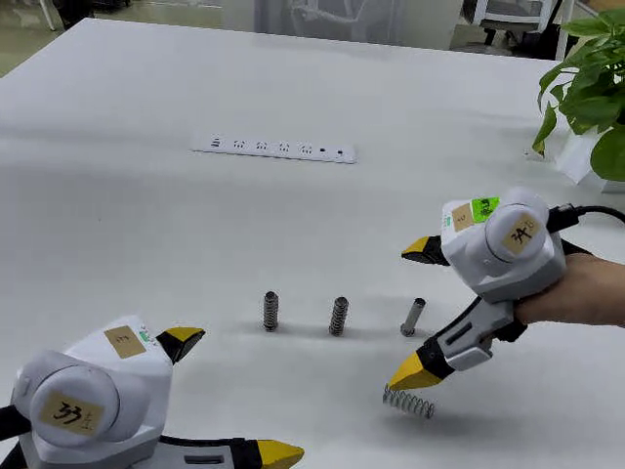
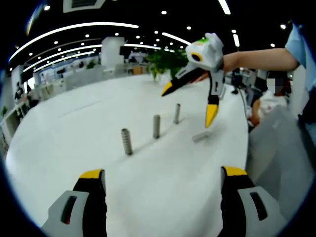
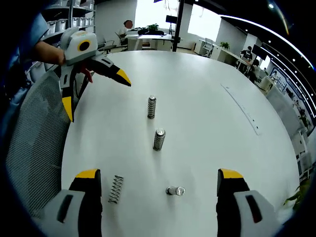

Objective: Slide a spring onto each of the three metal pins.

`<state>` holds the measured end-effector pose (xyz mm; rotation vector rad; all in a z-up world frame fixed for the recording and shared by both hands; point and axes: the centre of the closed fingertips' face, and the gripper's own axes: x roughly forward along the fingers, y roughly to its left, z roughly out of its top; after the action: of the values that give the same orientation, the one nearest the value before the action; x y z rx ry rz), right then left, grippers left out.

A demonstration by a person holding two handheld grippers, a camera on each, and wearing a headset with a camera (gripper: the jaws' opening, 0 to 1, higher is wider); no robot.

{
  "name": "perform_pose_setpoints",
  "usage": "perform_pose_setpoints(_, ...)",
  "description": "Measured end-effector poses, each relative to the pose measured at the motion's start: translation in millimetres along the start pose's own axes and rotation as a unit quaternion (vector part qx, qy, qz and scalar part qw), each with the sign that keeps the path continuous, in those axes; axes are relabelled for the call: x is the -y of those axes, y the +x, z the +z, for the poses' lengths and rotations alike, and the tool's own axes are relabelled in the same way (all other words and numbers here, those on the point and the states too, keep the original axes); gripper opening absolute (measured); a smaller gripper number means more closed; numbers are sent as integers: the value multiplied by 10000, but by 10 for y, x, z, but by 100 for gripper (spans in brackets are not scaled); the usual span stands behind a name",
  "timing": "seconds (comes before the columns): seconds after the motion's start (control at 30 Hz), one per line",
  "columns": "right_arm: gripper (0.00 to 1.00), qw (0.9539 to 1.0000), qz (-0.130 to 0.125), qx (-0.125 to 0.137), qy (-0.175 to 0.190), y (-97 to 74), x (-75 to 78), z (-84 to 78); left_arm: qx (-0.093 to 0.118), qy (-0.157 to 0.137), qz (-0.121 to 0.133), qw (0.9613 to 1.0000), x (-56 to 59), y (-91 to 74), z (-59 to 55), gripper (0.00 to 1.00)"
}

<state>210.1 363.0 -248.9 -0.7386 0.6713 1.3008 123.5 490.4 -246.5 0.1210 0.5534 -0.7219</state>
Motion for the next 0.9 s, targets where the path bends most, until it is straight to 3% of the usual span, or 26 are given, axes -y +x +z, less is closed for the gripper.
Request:
perform_pose_setpoints(0.5, 99, 9983, -233, 154, 507, -262, -190, -291, -10, 80, -35, 10000, 15, -19, 24, 98)
perform_pose_setpoints(0.9, 99, 9936, -521, 248, 976, -453, -295, -546, -60, 73, -75, 9999, 34, -18, -21, 98)
